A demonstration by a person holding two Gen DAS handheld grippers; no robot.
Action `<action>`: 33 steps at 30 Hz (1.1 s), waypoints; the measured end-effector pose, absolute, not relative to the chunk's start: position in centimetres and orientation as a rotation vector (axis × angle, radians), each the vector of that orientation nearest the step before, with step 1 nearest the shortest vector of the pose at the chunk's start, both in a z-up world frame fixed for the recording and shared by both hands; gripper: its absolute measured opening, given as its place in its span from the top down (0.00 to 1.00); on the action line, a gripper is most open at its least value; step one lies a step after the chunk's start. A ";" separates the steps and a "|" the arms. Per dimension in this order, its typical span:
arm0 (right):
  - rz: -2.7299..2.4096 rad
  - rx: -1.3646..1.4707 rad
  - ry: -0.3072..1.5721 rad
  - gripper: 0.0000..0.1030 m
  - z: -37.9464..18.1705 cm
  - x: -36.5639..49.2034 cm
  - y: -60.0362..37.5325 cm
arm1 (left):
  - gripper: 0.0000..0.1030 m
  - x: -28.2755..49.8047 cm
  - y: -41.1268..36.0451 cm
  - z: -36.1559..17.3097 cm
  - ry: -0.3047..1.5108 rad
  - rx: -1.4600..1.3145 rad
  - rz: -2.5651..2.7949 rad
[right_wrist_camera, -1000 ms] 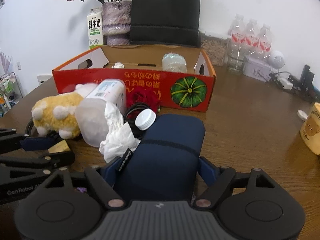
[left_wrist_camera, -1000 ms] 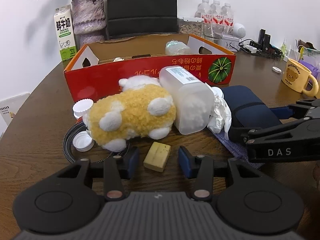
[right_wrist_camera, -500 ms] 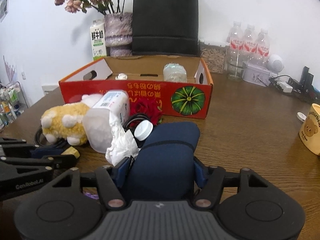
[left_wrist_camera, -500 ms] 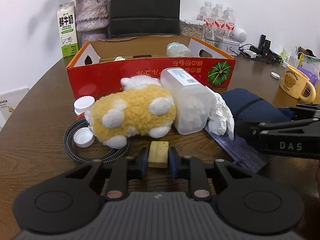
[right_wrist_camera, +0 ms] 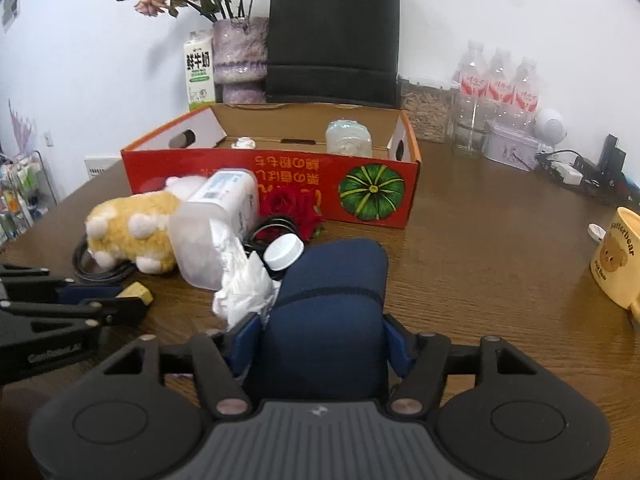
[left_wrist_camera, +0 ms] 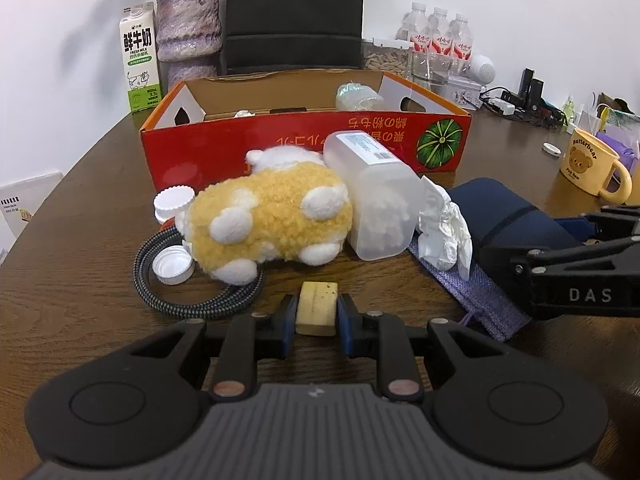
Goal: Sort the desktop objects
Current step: 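Grasp the small wooden block with the left gripper, then carry the wooden block with the left gripper while the right carries the navy case into the box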
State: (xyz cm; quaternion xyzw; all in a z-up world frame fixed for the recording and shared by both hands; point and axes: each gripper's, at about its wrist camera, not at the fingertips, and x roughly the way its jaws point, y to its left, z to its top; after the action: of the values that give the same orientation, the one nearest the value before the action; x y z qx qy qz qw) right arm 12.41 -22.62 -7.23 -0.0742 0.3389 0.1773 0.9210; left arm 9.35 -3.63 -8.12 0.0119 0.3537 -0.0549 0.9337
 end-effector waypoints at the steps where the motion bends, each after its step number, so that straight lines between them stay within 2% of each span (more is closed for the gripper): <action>1: 0.359 -0.167 0.697 0.35 -7.3 12.5 -22.4 | 0.78 9.4 -3.6 -8.1 0.724 0.023 -0.112; 6: 0.322 -0.243 0.730 0.32 -8.2 13.8 -21.1 | 0.78 9.5 -3.7 -8.2 0.726 0.027 -0.108; 9: 0.325 -0.256 0.705 0.40 -8.3 13.8 -21.0 | 0.78 9.5 -3.6 -8.2 0.724 0.025 -0.111; 15: 0.341 -0.205 0.672 0.41 -7.6 12.9 -22.3 | 0.79 9.3 -3.4 -7.9 0.708 0.012 -0.117; 33: 0.368 -0.150 0.503 0.41 -2.1 13.2 -23.0 | 0.79 9.2 -2.9 -2.2 0.544 0.001 -0.126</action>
State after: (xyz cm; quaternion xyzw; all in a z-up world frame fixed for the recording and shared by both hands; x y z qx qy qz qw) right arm 13.16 -23.03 -2.12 -0.0736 0.2471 0.1806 0.9492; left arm 9.24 -2.86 -2.19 0.0006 0.2684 -0.0621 0.9613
